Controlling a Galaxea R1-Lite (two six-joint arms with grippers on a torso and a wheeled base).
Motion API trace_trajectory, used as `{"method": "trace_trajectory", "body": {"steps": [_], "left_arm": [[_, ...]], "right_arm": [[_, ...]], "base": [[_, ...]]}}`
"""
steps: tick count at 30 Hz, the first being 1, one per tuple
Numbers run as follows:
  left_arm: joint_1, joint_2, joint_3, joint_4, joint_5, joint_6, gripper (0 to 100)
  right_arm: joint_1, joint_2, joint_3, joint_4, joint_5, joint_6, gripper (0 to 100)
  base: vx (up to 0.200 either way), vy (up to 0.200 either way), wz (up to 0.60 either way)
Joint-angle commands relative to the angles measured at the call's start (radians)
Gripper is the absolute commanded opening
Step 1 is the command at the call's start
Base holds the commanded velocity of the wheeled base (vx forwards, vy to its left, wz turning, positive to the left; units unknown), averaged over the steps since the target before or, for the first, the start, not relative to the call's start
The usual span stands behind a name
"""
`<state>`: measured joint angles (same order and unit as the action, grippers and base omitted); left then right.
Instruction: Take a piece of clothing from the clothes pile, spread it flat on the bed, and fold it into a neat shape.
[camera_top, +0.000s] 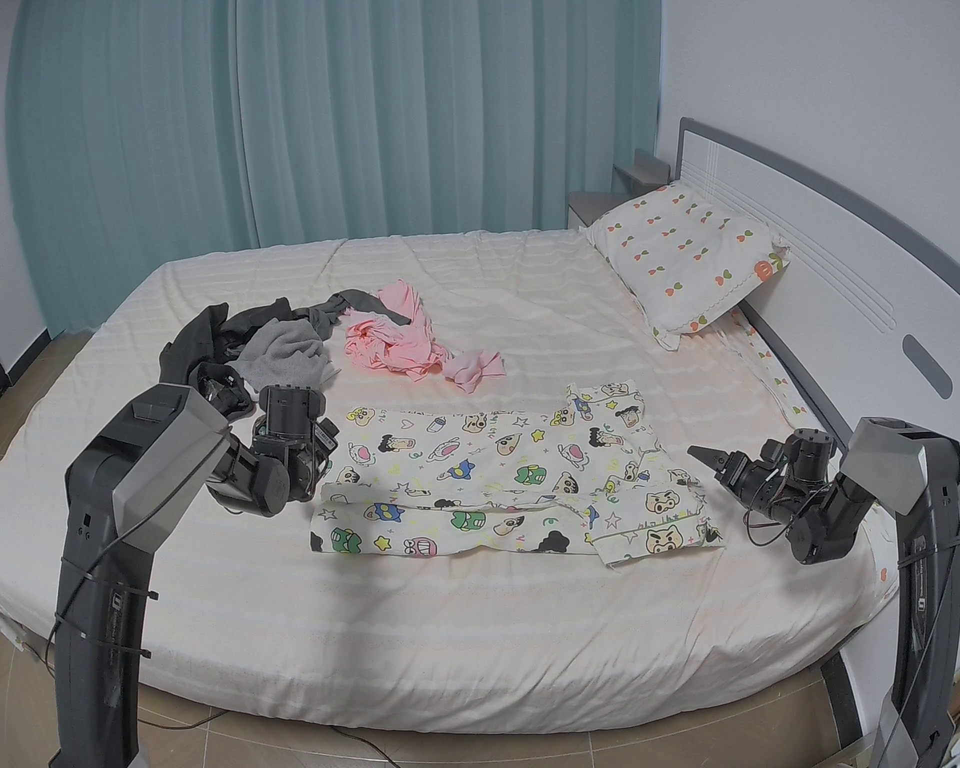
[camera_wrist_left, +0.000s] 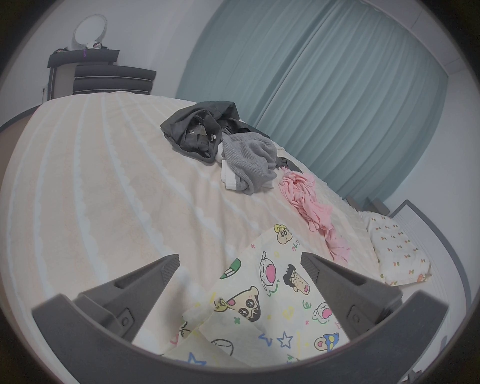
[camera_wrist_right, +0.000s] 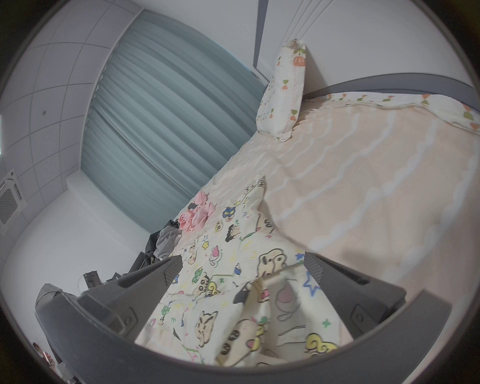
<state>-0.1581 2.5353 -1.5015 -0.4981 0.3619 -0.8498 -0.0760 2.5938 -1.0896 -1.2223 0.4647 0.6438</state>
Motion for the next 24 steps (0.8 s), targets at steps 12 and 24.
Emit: {"method": "trace_trajectory", "body": {"steps": [12,24], "left_arm": [[-0.005,-0.716,0.814,-0.105,-0.348,-0.153,100],[-0.029,-0.938,1.149,-0.303,-0.383,-0.380,100]], "right_arm": [[0.203,-0.354,0.384,-0.062,-0.247,0.177,100],[0.466,-0.340,0.430,-0.062,-0.356,0.316,100]], "base": [[0.000,0.000,0.00],[0.017,0.000,0.00]]}}
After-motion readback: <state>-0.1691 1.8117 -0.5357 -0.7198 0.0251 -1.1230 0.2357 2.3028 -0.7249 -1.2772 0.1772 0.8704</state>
